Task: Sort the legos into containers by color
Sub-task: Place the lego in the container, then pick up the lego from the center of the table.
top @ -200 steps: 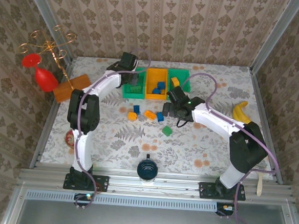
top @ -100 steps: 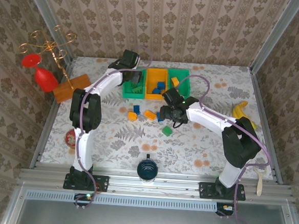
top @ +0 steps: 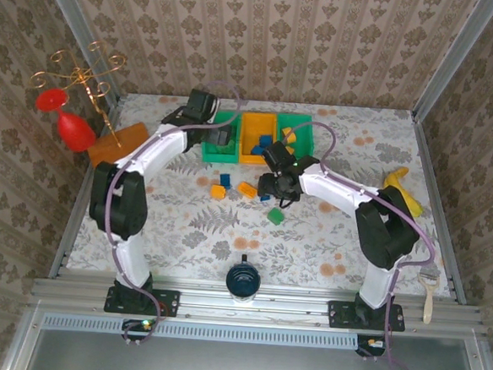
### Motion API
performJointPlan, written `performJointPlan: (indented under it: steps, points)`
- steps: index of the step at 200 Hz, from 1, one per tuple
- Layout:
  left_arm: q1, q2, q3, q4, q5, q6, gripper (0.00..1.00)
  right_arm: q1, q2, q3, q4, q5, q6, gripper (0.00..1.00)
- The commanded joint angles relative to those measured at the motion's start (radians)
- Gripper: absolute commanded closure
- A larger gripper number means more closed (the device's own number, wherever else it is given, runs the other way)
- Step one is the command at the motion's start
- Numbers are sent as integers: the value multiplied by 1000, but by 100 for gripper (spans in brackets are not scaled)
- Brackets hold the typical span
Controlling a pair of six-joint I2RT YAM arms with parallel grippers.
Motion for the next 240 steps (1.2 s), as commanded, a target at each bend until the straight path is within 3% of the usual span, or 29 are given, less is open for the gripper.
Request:
performJointPlan:
  steps: [1, 120, 240]
  points:
    - [8, -87, -90, 53, -28, -46, 0, 7, 40, 40, -50, -37, -22, 29]
    - [8, -423, -495, 150, -117, -187, 0, 9, 150, 87, -45, -108, -50, 35]
    - [11, -470, -562, 154, -100, -220, 0, -21, 253, 177, -47, -66, -83, 42]
